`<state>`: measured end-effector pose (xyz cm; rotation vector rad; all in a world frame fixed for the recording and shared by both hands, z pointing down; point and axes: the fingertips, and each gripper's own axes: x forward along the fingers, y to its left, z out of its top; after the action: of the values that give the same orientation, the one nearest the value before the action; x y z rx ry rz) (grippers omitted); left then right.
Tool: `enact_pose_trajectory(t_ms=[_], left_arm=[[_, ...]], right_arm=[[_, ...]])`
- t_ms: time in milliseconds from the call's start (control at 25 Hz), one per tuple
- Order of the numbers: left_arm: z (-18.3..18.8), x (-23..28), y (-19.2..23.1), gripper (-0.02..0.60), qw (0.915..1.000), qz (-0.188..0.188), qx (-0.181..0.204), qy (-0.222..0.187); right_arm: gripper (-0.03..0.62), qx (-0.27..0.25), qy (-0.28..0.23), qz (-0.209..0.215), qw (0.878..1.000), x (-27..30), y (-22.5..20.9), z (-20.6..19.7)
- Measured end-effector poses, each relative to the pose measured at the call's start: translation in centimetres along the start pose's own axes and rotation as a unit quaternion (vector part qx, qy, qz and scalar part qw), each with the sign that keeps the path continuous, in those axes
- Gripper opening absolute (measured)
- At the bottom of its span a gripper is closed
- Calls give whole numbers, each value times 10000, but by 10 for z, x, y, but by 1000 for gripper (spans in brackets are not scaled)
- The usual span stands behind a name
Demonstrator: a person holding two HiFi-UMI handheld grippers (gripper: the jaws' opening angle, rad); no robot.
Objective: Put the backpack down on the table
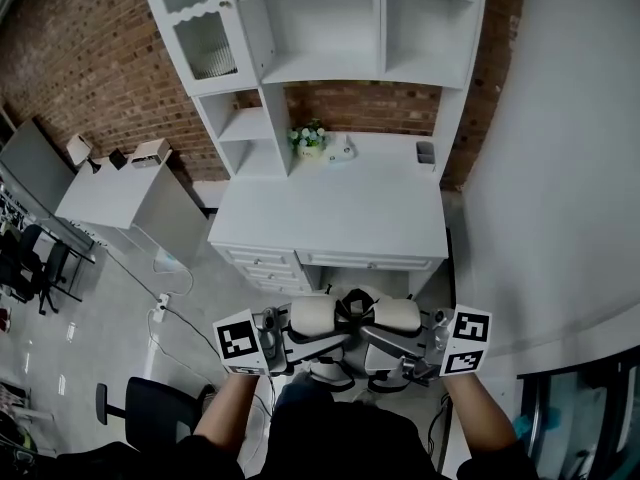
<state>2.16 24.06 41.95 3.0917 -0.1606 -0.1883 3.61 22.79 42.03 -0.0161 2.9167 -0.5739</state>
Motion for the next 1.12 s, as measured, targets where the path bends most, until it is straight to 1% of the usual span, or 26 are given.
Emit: enact_pose_trajectory(t_ms=[200,280,440,720,840,1000,1120], left_arm=[[-6,7,2,40,9999,50,-123,-90],[-7,8,7,40,9999,-24,-111,-72],[-2,19,23,40,9996,-231,-40,-150],[8,21,66,40,9986,-488,-153,-104],[17,19,85,40,9981,-587,-130,-117],[22,18,115,40,9977,-679,-24,-49],[24,16,136,40,9972,-738,-109,-25]], right_arm=[[28,-53,95,0,9999,-7,-1,-3],[28,-119,85,-40,9999,-7,-4,-2],[28,-239,44,-259,9994,-14,-20,12],[28,-271,5,-539,9982,-7,-54,33],[28,-302,9,-609,9977,-1,-69,45],[28,-278,-111,-694,9971,5,-100,62],[28,-258,-198,-780,9964,9,-120,71]])
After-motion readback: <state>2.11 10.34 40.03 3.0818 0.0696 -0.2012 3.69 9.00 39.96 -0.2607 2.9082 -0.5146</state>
